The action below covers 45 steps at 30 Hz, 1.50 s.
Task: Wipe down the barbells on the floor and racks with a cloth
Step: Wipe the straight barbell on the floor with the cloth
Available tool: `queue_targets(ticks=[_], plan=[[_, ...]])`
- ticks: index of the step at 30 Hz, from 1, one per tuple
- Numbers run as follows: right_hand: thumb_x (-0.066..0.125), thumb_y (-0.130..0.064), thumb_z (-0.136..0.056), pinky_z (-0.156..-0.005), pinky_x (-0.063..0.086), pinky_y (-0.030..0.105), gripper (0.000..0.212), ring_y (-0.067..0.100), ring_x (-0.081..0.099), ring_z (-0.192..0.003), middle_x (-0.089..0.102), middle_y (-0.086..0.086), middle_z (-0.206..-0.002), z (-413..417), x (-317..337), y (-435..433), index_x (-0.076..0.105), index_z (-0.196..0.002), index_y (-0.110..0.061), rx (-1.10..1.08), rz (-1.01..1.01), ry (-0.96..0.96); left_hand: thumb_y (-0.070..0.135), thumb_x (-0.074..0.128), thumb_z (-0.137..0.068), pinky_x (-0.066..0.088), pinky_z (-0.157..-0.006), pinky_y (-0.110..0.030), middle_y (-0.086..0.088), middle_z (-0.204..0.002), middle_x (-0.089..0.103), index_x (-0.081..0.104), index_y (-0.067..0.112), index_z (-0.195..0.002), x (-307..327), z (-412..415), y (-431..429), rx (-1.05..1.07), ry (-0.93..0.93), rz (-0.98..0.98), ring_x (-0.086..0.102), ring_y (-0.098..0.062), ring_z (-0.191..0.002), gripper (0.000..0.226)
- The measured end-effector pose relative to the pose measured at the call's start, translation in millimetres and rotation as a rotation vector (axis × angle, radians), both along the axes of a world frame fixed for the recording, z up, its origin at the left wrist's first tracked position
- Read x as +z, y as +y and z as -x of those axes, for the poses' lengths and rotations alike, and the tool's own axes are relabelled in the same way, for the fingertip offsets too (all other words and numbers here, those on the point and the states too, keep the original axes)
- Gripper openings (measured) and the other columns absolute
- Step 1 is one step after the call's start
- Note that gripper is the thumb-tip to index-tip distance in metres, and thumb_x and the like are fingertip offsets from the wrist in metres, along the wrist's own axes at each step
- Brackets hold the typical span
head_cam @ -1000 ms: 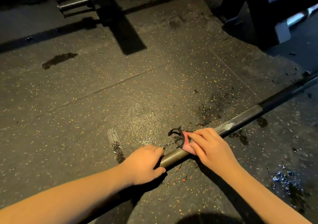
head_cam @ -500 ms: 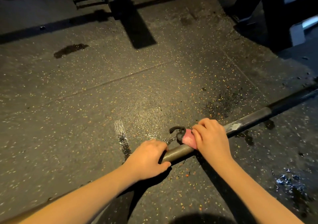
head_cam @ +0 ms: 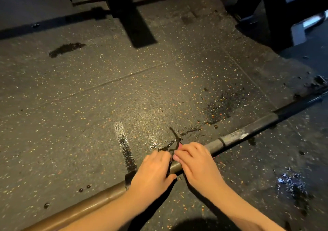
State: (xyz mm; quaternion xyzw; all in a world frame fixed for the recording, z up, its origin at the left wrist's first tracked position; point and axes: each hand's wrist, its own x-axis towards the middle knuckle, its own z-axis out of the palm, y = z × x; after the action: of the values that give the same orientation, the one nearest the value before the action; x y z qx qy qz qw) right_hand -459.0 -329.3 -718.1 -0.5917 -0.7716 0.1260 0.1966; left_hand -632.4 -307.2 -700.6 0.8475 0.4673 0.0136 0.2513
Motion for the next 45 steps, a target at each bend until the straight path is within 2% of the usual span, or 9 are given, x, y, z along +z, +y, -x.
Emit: queue_targets(ticks=[5,8,14,20,23,27,33,39,45], plan=[[0.035,-0.041,-0.101,-0.078,0.046,0.041,0.049,0.026,0.058,-0.091,0.064,0.003,-0.096,-65,-3,14,0.074,-0.096,-0.011,-0.183,-0.066,-0.094,0.046,0.051,-0.091,0.030,-0.092,-0.026,0.008,-0.111,0.044,0.044,0.022,-0.113,-2,6,-8,0.005,-0.015,-0.011,0.040,-0.014,-0.107,0.033],[0.044,-0.028,-0.097,-0.092,0.042,0.043,0.036,0.030,0.058,-0.104,0.064,0.006,-0.104,-47,-3,7,0.072,-0.096,-0.006,-0.371,-0.057,-0.025,0.037,0.062,-0.086,0.037,-0.085,-0.026,0.004,-0.104,0.051,0.054,0.017,-0.105,-6,11,-9,-0.031,-0.059,-0.063,0.048,-0.017,-0.097,0.029],[0.052,-0.021,-0.095,-0.089,0.042,0.031,0.020,0.018,0.055,-0.107,0.060,-0.003,-0.110,-11,-2,-11,0.067,-0.108,-0.016,0.079,0.026,0.004,0.034,0.083,-0.063,0.050,-0.066,-0.026,0.007,-0.083,0.054,0.055,0.019,-0.085,-14,13,-6,-0.037,-0.094,-0.065,0.052,-0.013,-0.077,0.038],[0.053,-0.022,-0.094,-0.084,0.046,0.043,0.025,0.029,0.061,-0.096,0.066,0.004,-0.097,-50,-1,10,0.073,-0.097,-0.008,-0.331,-0.077,-0.016,0.035,0.080,-0.067,0.045,-0.069,-0.021,0.009,-0.085,0.052,0.054,0.021,-0.085,-15,13,-11,-0.029,-0.118,-0.099,0.047,-0.010,-0.079,0.034],[0.056,-0.013,-0.093,-0.082,0.047,0.042,0.017,0.026,0.059,-0.093,0.065,0.003,-0.098,7,-3,-6,0.068,-0.104,-0.007,-0.102,-0.027,0.030,0.033,0.081,-0.065,0.047,-0.067,-0.023,0.008,-0.083,0.052,0.053,0.021,-0.084,-15,13,-9,-0.025,-0.130,-0.094,0.047,-0.012,-0.078,0.036],[0.042,-0.032,-0.102,-0.091,0.042,0.031,0.033,0.018,0.056,-0.105,0.065,-0.002,-0.110,-16,1,-3,0.067,-0.111,-0.012,0.068,0.001,0.018,0.033,0.081,-0.063,0.050,-0.065,-0.027,0.007,-0.082,0.054,0.054,0.020,-0.084,-13,13,-6,-0.013,-0.140,-0.068,0.052,-0.014,-0.077,0.037],[0.048,-0.010,-0.097,-0.093,0.040,0.035,0.018,0.027,0.056,-0.105,0.062,0.004,-0.103,-32,-1,2,0.065,-0.102,-0.007,-0.349,-0.048,0.042,0.035,0.078,-0.069,0.050,-0.069,-0.026,0.008,-0.084,0.056,0.055,0.020,-0.085,-9,13,-2,-0.005,-0.128,-0.036,0.054,-0.013,-0.081,0.032],[0.059,-0.004,-0.091,-0.102,0.039,0.032,0.022,0.020,0.054,-0.115,0.062,0.003,-0.118,-7,-8,-9,0.065,-0.112,-0.008,0.152,-0.018,0.092,0.036,0.072,-0.065,0.047,-0.065,-0.025,0.009,-0.079,0.056,0.054,0.021,-0.082,-7,12,4,0.003,-0.137,-0.017,0.055,-0.014,-0.076,0.029],[0.044,-0.009,-0.098,-0.107,0.034,0.037,0.025,0.027,0.053,-0.115,0.062,0.006,-0.115,-53,-11,4,0.066,-0.107,-0.006,-0.372,-0.101,0.034,0.040,0.068,-0.082,0.035,-0.080,-0.019,0.009,-0.094,0.056,0.057,0.019,-0.097,-4,12,10,0.028,-0.126,0.035,0.050,-0.011,-0.095,0.028]])
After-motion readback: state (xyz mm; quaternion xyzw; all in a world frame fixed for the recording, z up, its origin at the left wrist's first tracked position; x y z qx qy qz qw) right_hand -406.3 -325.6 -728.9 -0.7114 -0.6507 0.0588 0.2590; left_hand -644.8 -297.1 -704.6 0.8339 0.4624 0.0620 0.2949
